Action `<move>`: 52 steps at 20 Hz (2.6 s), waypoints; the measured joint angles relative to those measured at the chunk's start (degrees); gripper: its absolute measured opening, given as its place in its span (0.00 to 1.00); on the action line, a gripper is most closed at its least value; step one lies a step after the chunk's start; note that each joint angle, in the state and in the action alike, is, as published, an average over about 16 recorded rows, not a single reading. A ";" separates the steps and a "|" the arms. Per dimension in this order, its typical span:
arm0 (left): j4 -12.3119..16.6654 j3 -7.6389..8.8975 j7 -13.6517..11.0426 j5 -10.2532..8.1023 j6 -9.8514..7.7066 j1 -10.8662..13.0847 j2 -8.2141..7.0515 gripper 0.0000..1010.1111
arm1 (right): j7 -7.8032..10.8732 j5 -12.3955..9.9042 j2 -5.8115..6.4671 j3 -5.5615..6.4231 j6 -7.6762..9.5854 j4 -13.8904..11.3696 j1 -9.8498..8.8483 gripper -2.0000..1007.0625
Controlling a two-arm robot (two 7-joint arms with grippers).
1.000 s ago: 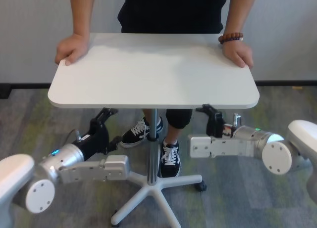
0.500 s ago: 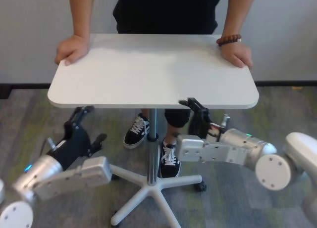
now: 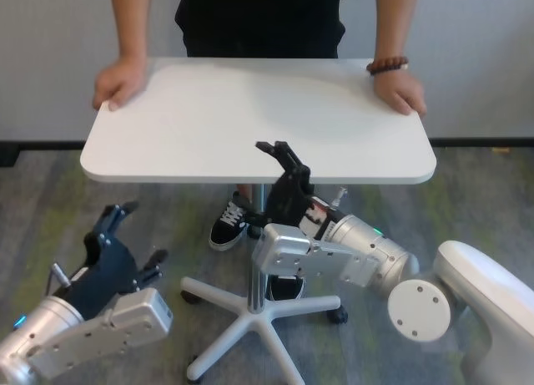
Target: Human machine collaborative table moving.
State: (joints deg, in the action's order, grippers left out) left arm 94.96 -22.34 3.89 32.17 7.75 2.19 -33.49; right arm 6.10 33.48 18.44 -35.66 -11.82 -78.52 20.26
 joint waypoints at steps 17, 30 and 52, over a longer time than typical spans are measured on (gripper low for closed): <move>13.88 8.46 -5.06 -11.44 2.99 5.65 -2.23 0.99 | -6.87 -6.89 -5.07 4.71 -14.29 -1.24 -2.46 1.00; 16.84 11.07 -6.72 -12.71 5.58 5.25 -1.60 0.99 | -7.49 -6.10 -6.74 6.43 -16.20 -2.23 -2.84 1.00; 13.21 11.41 -12.58 -12.71 6.74 4.60 -1.35 0.99 | -5.75 -2.00 -7.43 7.72 -2.82 -6.71 -8.28 1.00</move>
State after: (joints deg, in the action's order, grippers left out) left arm 108.17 -10.93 -8.69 19.46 14.50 6.79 -34.84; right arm 0.35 31.48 11.01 -27.94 -14.65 -85.23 11.99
